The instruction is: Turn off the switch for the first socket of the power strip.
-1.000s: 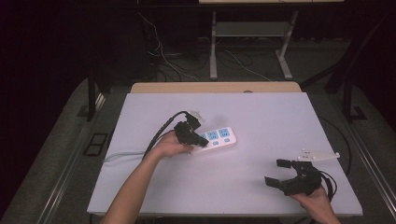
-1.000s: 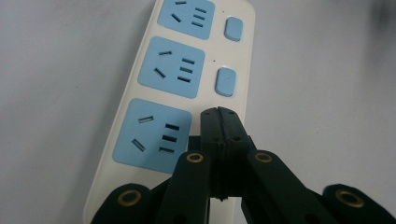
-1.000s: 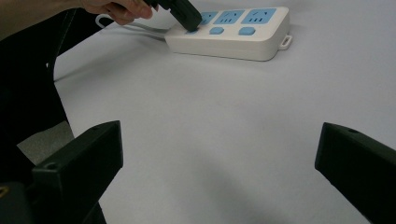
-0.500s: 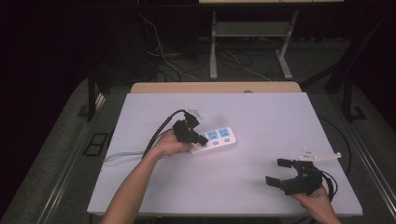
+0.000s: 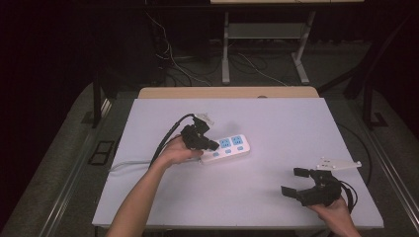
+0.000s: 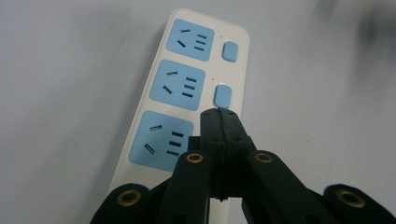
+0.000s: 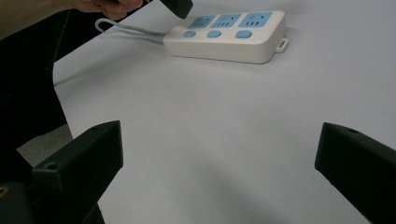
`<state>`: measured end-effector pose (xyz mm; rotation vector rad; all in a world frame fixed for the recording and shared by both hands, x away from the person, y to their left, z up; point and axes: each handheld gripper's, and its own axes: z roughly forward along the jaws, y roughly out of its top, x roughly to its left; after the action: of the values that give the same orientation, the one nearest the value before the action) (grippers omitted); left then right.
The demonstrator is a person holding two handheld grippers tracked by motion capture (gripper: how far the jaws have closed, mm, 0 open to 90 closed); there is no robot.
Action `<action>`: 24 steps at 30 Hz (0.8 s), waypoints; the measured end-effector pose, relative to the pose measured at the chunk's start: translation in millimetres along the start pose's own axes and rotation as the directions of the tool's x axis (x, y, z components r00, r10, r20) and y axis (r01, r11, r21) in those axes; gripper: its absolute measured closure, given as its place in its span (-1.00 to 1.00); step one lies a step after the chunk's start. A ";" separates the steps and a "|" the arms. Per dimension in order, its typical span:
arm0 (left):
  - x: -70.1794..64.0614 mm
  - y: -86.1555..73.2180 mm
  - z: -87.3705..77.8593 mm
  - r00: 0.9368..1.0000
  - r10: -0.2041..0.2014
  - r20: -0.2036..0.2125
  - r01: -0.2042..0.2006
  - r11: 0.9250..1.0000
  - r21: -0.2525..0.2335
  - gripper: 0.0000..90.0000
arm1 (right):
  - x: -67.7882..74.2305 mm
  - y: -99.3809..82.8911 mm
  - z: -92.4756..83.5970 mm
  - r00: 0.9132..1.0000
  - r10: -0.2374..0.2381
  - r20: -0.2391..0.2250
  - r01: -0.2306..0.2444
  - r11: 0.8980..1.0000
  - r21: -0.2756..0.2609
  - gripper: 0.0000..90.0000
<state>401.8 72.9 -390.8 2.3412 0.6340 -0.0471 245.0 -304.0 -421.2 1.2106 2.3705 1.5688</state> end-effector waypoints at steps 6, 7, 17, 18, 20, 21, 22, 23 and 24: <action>-4.5 0.6 -15.4 1.000 0.002 -0.028 -0.002 1.000 -0.021 0.98 | 0.3 -0.1 -0.2 1.000 0.001 0.001 -0.001 1.000 -0.001 -0.98; -5.2 0.6 -17.4 0.999 -0.003 -0.032 0.002 1.000 -0.028 0.98 | 0.4 -0.1 -0.4 1.000 0.002 -0.001 -0.002 1.000 -0.002 -0.98; -12.1 -7.5 -45.5 0.997 -0.023 -0.072 0.017 0.996 -0.085 0.87 | 0.7 0.0 -0.6 1.000 0.003 -0.004 -0.003 1.000 -0.004 -0.98; -13.1 -9.7 -48.7 0.997 -0.029 -0.076 0.022 0.995 -0.093 0.82 | 0.7 0.0 -0.5 1.000 0.003 -0.005 -0.004 1.000 -0.004 -0.98; -14.2 -14.0 -53.7 0.997 -0.044 -0.070 0.037 0.994 -0.105 0.80 | 0.7 0.0 -0.5 1.000 0.003 -0.005 -0.003 1.000 -0.005 -0.98; -15.2 -16.3 -55.9 0.996 -0.050 -0.071 0.042 0.993 -0.114 0.76 | 0.7 0.1 -0.4 1.000 0.005 -0.006 -0.005 1.000 -0.005 -0.98; -16.7 -18.5 -58.3 0.996 -0.056 -0.075 0.046 0.992 -0.119 0.71 | 0.7 0.1 -0.3 1.000 0.005 -0.006 -0.005 1.000 -0.005 -0.98; -17.8 -21.1 -60.6 0.995 -0.056 -0.078 0.046 0.991 -0.127 0.62 | 0.6 0.1 -0.2 1.000 0.006 -0.006 -0.006 1.000 -0.005 -0.98; -18.7 -23.0 -62.2 0.995 -0.059 -0.082 0.048 0.990 -0.135 0.62 | 0.6 0.1 -0.2 1.000 0.006 -0.006 -0.006 1.000 -0.005 -0.98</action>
<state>366.2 119.4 -354.5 2.2069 0.7200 0.0694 244.5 -303.7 -420.8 1.2146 2.3677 1.5812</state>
